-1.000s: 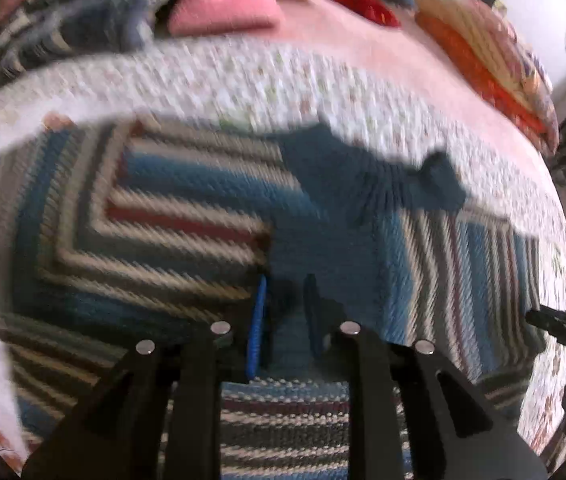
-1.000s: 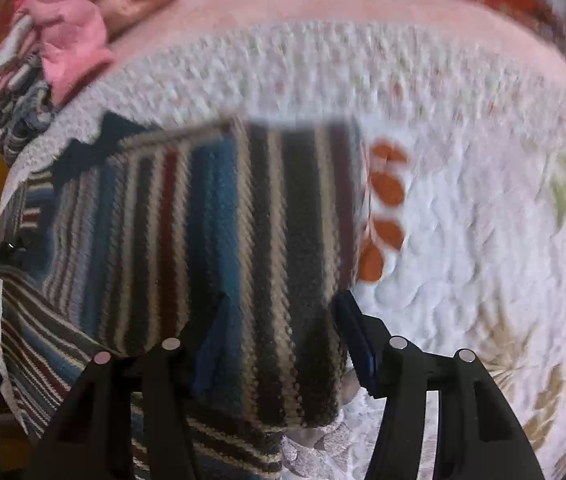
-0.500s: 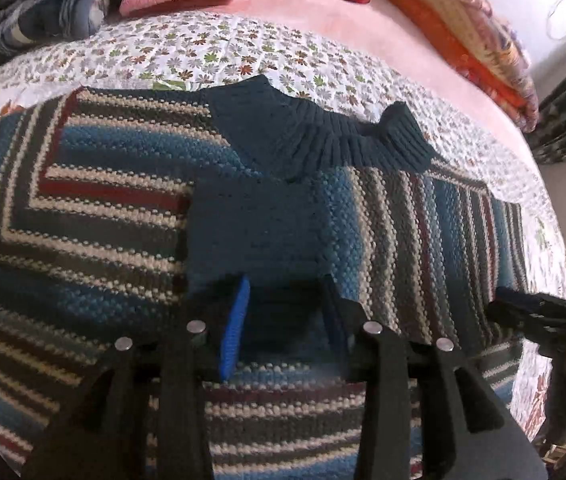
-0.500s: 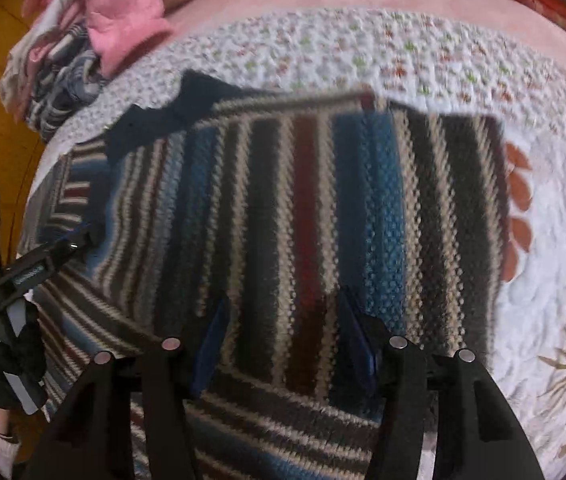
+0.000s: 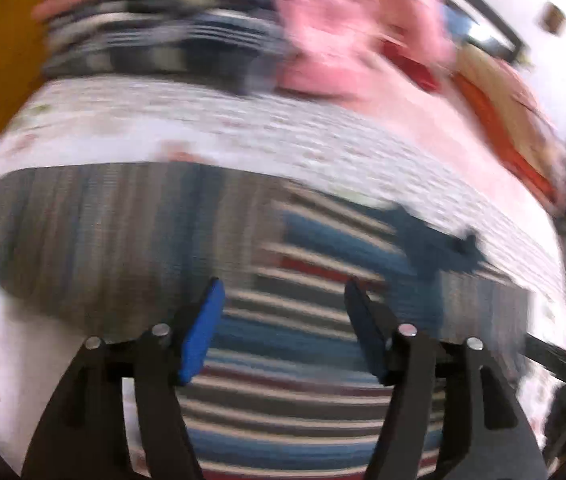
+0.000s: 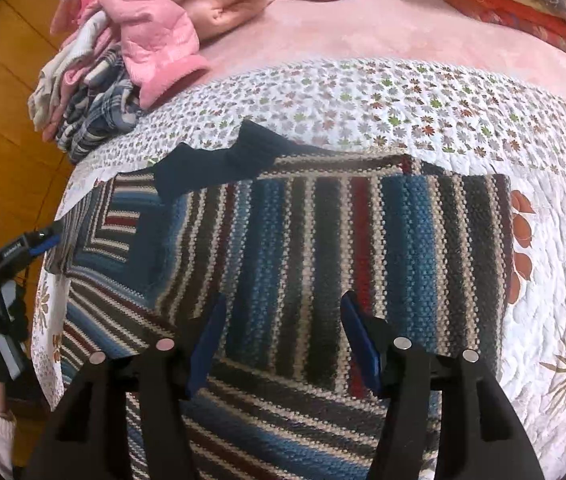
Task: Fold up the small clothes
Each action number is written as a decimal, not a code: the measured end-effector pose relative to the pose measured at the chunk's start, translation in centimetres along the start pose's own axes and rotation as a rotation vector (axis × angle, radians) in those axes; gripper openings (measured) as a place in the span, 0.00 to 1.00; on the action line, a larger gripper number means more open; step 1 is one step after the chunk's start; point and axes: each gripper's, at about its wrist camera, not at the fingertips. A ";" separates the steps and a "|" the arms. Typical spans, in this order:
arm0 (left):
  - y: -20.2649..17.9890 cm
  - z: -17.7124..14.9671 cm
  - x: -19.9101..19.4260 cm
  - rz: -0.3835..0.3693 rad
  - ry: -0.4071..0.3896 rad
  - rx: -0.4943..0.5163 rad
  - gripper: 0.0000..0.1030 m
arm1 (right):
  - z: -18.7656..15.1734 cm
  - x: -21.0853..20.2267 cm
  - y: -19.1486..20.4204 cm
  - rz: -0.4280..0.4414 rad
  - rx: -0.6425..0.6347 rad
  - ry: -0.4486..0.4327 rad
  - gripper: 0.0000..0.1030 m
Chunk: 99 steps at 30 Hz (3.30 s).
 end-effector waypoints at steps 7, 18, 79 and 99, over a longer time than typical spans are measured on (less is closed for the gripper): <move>18.1 -2.6 -1.7 0.265 0.015 -0.324 0.62 | -0.7 2.1 0.5 -0.040 -0.018 0.038 0.59; 26.8 -6.5 0.3 -0.027 -0.111 -0.754 0.67 | -0.8 3.9 -0.3 -0.067 -0.015 0.055 0.60; -10.3 -4.5 0.7 -0.488 -0.006 0.192 0.41 | -1.1 1.5 1.3 -0.005 0.003 0.074 0.62; -0.8 -2.4 5.1 -0.140 -0.003 0.054 0.53 | 1.4 12.0 16.9 0.170 0.059 0.253 0.43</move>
Point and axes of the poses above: each gripper's, at about its wrist camera, not at the fingertips, and x roughly the way its jaws point, y to its left, z to its top, and after that the axes turned 6 degrees about x, right-handed
